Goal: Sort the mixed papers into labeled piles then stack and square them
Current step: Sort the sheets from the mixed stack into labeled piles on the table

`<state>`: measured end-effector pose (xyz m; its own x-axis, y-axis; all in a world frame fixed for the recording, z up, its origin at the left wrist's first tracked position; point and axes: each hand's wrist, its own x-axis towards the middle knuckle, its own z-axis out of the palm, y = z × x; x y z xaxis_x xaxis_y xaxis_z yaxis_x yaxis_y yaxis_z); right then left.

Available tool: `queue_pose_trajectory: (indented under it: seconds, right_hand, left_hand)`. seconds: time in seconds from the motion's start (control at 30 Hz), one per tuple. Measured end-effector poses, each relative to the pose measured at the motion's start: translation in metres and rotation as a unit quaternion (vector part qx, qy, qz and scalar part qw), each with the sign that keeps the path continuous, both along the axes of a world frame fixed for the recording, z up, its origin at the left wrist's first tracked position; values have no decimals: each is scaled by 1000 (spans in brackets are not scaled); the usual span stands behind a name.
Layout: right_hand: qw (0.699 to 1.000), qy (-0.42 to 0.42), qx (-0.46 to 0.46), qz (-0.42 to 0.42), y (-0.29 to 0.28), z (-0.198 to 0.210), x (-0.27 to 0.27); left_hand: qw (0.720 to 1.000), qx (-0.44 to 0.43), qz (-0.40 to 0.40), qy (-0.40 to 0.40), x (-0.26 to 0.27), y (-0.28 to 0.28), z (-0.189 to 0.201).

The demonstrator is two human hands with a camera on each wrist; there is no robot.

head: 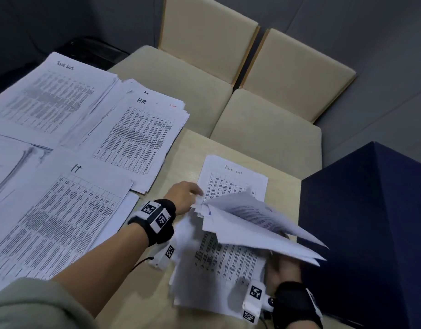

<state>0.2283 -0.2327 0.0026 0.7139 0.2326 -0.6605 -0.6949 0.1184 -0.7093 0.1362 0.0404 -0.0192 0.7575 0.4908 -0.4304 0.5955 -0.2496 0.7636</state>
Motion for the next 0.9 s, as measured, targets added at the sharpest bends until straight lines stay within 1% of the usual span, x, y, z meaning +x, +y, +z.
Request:
queue_pose_trajectory:
  seconds: [0.03, 0.07, 0.1, 0.13, 0.2, 0.27, 0.33, 0.4, 0.43, 0.47, 0.5, 0.53, 0.57, 0.63, 0.67, 0.73, 0.77, 0.8, 0.83, 0.9]
  right_hand:
    - [1000, 3, -2, -7, -1, -5, 2]
    - [1000, -13, -6, -4, -6, -15, 5]
    - [1000, -17, -22, -12, -2, -10, 4]
    - [999, -26, -15, -37, -4, -13, 4]
    - [998, -37, 9, -59, -6, -17, 8]
    - [998, -29, -15, -51, -6, -13, 7]
    - [998, -47, -44, -26, -7, -5, 3]
    - [996, -63, -68, -17, -7, 0, 3]
    - [995, -64, -72, -23, -7, 1, 4]
    - [995, -62, -70, -20, -8, 2, 3]
    - [996, -60, -61, -18, -7, 5, 3]
    - [997, -65, -49, -15, -3, 10, 2]
    - [996, -78, -42, -10, 0, 14, 1]
    - [993, -113, -22, 35, 11, 36, -4]
    - [988, -139, -27, 64, 19, 50, -6]
    - [961, -237, -87, 111, 33, 78, -9]
    - [940, -298, -120, 112, 40, 90, -9]
    - [925, -346, -121, 102, 44, 99, -8]
    - [912, -385, -115, 86, 48, 108, -6]
    - [892, -442, -89, 35, 54, 124, -6]
  left_hand:
    - [998, 51, 25, 37, 1, 0, -4]
    - [993, 83, 30, 75, 2, -1, -6]
    - [989, 98, 19, 108, 4, -3, -7]
    - [986, 102, 5, 135, 6, -6, -9]
    - [981, 118, -12, 155, 9, -12, -11]
    - [981, 134, -1, 144, 9, -14, -14]
    - [978, 182, 13, 103, 4, -13, -17]
    - [972, 232, -19, 40, -4, -14, -14]
    - [976, 212, -54, 8, -9, -14, -10]
    - [983, 159, -91, -13, -13, -15, -6]
    - [989, 84, -119, -24, -17, -17, -1]
    - [990, 18, -133, -39, -21, -17, 4]
    - [990, -35, -125, -60, -23, -17, 9]
    - [985, -110, -65, -112, -26, -18, 24]
    - [979, -139, -28, -144, -25, -19, 34]
    - [954, -207, 45, -211, -25, -25, 59]
    - [940, -223, 75, -246, -24, -29, 74]
    - [927, -226, 104, -280, -23, -32, 89]
    - [913, -226, 132, -312, -23, -35, 105]
    - [893, -210, 163, -362, -21, -38, 129]
